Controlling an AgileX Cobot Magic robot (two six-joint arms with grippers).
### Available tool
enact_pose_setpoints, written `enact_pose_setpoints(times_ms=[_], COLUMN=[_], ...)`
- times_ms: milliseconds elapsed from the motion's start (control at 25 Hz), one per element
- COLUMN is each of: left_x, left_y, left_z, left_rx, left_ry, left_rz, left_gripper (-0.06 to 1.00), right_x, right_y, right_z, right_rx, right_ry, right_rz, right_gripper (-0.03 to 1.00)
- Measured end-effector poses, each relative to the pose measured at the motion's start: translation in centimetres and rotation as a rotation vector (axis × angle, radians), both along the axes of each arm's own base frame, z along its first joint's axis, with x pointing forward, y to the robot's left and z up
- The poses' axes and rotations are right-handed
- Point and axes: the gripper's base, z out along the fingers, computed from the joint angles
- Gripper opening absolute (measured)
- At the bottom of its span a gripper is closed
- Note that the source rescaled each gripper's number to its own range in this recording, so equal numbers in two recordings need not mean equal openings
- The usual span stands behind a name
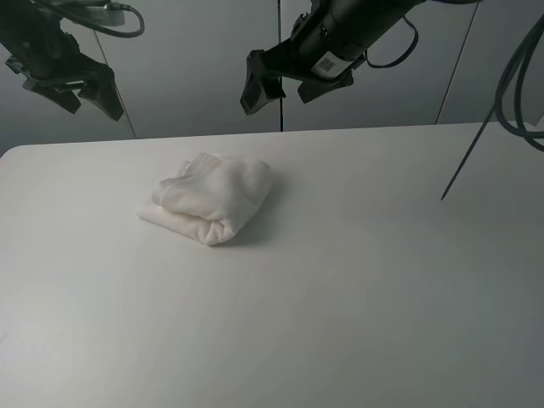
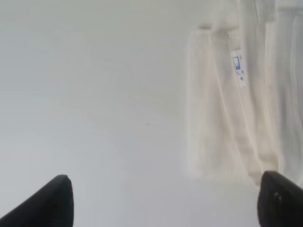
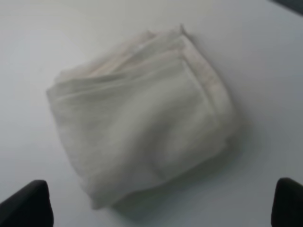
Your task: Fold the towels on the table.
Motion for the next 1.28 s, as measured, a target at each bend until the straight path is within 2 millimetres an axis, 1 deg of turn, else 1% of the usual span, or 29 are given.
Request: enact_pose_setpoints(times_ms=[120,200,320,400,520,600,680,960,1040,1280], left_x=[-1.5,-2.6,-4.7,-6.1,-8.6,-10.5,-12.4,-19.8,-21.9,-27.3], left_y=[1.0,1.6,2.6,3.2,4.4,5.3,6.1,8.6,9.4,11.3], left_z=[3.6,5.6,7.8,8.2,8.2,8.1,7.5,6.2,6.0,4.0], left_rx=[0.016,0.020,0.021,0.030,0.052,0.062,0.065,0.004,-0.016,-0.059], left_ry=[-0.080,-0.126,-0.170,-0.172,-0.181,-0.185,-0.173,-0.207,-0.229,-0.276], left_rz=[0.027,0.043,0.060,0.077,0.114,0.139,0.167,0.257,0.274,0.306], left_gripper=[1.00,1.00,1.00,1.00,1.00,1.00,1.00,1.00,1.00,1.00], right_x=[-1.3,-2.3,-4.0,-5.1,-7.2,-8.9,-10.8,-17.6,-19.5,-25.2], right_y=[-2.0,-3.2,-4.8,-5.9,-7.6,-8.7,-9.9,-13.7,-14.8,-17.9], right_z=[2.9,4.5,6.6,7.7,8.3,8.1,7.5,6.8,6.4,4.2], right_rx=[-0.122,-0.183,-0.252,-0.277,-0.313,-0.335,-0.342,-0.293,-0.277,-0.214], right_ry=[-0.081,-0.098,-0.115,-0.142,-0.168,-0.156,-0.138,-0.171,-0.188,-0.237], right_rz=[-0.019,-0.038,-0.054,-0.078,-0.113,-0.133,-0.152,-0.223,-0.236,-0.282], right_gripper=[1.00,1.00,1.00,1.00,1.00,1.00,1.00,1.00,1.00,1.00])
